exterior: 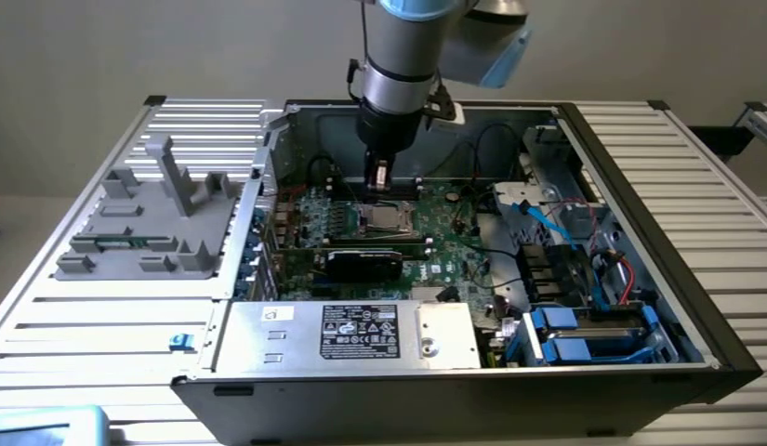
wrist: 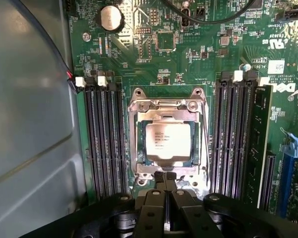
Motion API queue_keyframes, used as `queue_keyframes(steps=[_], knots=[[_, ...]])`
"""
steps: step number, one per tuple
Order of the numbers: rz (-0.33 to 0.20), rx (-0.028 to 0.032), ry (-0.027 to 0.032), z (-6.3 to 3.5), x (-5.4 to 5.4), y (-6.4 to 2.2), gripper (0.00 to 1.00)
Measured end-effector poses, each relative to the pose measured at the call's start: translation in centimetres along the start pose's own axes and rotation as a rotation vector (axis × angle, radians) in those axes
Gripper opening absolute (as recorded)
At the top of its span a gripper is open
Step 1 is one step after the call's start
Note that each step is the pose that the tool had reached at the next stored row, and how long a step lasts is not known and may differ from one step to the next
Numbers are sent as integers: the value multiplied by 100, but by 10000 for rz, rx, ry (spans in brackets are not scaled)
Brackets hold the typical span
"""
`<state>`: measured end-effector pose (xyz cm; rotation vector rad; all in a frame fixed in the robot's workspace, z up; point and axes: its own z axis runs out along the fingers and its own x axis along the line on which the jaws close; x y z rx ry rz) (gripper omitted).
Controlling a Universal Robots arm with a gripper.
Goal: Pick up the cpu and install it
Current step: 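Close the cpu cover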
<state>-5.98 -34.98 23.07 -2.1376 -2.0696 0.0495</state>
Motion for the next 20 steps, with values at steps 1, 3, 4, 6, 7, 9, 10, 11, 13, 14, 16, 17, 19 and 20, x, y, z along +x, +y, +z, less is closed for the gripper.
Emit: queue_keyframes(steps=[1, 3, 4, 6, 7, 9, 10, 11, 13, 14, 16, 17, 19, 20], knots=[[-4, -58, 2, 11, -1, -13, 11], [-11, -163, 5, 35, -4, -41, 11], [-15, -217, 5, 47, -6, -55, 11], [-21, -319, 7, 70, -9, -82, 11], [-24, -369, 9, 82, -10, -95, 11], [-27, -463, 11, 108, -13, -120, 11], [-28, -508, 13, 120, -14, -132, 11], [-30, -552, 13, 132, -16, -144, 11], [-31, -640, 17, 158, -19, -164, 11], [-30, -680, 18, 170, -20, -168, 11], [-26, -752, 16, 192, -22, -175, 11], [-23, -779, 13, 202, -24, -178, 11], [-17, -824, 8, 219, -26, -190, 11], [-14, -842, 7, 225, -27, -197, 11]])
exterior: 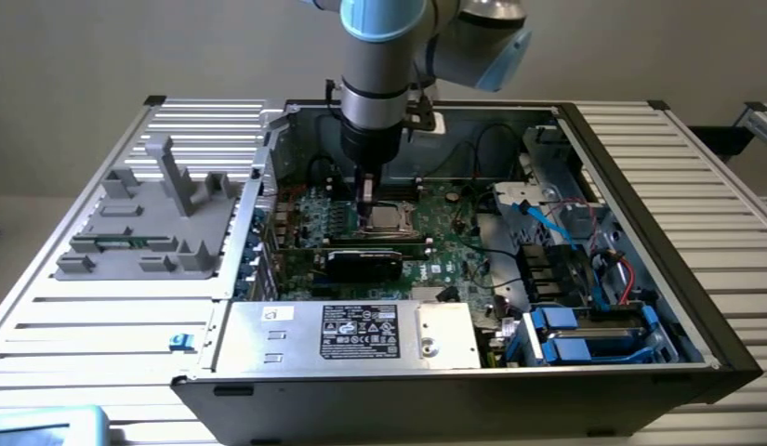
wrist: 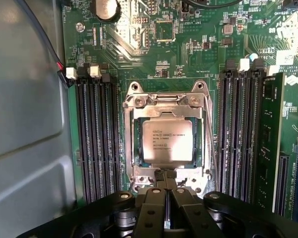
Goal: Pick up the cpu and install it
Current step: 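Close the cpu cover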
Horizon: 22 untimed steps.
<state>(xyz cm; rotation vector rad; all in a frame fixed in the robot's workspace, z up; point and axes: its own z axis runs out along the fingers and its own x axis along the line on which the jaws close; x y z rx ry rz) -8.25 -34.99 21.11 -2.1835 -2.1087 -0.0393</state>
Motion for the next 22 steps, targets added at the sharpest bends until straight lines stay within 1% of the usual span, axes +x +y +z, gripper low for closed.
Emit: queue_keyframes(steps=[4, 15, 18, 20, 22], knots=[[4, -73, 1, 16, -1, -19, 11], [11, -315, 8, 53, -7, -75, 11], [16, -365, 9, 59, -8, -86, 11], [17, -395, 11, 61, -9, -108, 11], [19, -412, 12, 63, -10, -139, 11]])
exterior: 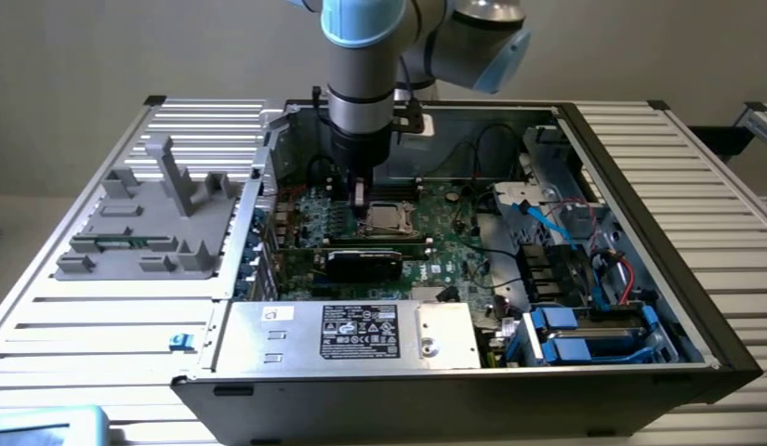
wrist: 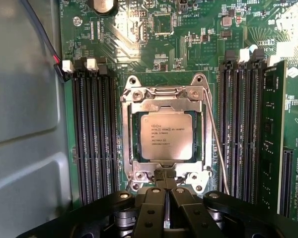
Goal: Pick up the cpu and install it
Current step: 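Close the cpu cover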
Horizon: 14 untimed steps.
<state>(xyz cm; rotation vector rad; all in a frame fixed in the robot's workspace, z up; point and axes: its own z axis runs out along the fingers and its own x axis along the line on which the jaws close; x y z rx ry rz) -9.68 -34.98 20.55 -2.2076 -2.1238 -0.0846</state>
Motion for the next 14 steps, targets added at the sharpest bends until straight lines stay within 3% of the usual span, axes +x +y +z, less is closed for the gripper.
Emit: queue_keyframes(steps=[5, 9, 14], knots=[[0, -39, 0, -7, -2, -68, 11], [-6, -104, 6, -27, -1, -88, 11], [-10, -310, 10, -26, -1, -89, 11]])
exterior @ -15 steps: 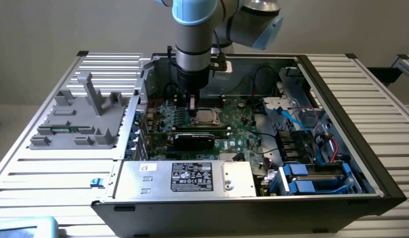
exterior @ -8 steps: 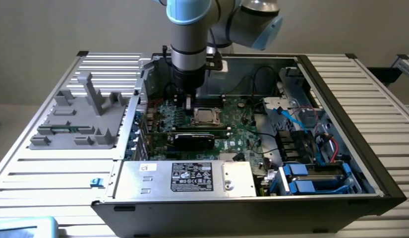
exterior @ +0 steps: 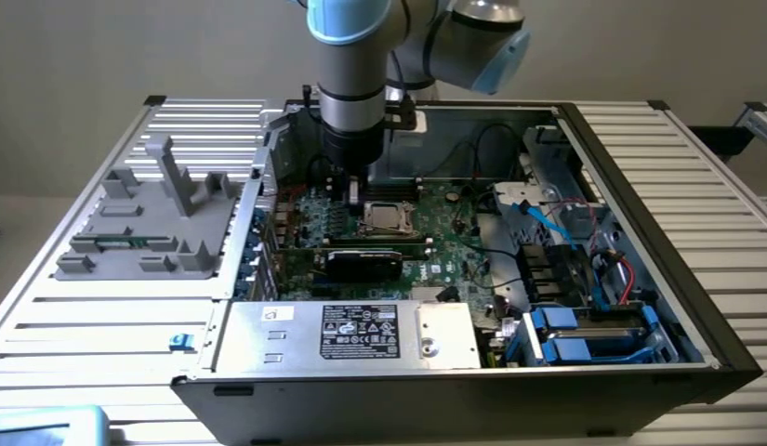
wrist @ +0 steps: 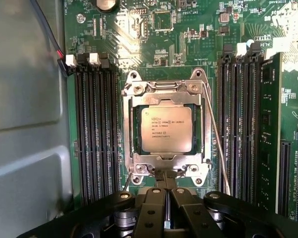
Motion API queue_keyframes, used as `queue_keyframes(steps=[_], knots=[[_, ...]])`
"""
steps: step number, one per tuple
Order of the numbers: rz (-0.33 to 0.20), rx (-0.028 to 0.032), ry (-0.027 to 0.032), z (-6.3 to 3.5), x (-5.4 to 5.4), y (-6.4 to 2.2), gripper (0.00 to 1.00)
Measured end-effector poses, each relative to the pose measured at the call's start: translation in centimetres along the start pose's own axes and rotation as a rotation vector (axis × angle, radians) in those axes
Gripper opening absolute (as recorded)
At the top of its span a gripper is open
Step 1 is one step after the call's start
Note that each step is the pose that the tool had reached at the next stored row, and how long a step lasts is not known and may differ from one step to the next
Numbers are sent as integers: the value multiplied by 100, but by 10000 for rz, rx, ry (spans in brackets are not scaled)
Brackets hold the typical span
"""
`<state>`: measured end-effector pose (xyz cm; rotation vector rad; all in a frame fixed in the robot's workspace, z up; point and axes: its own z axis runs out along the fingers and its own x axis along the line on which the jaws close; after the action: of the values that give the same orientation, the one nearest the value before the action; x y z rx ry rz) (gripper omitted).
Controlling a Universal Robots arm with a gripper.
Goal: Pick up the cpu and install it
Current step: 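Close the cpu cover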
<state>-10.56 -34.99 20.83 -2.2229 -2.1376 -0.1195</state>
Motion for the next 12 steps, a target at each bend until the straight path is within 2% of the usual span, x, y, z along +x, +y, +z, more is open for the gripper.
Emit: queue_keyframes(steps=[8, 12], knots=[[29, -172, 3, 18, -2, -4, 11], [53, -231, 5, 37, -4, -4, 11]])
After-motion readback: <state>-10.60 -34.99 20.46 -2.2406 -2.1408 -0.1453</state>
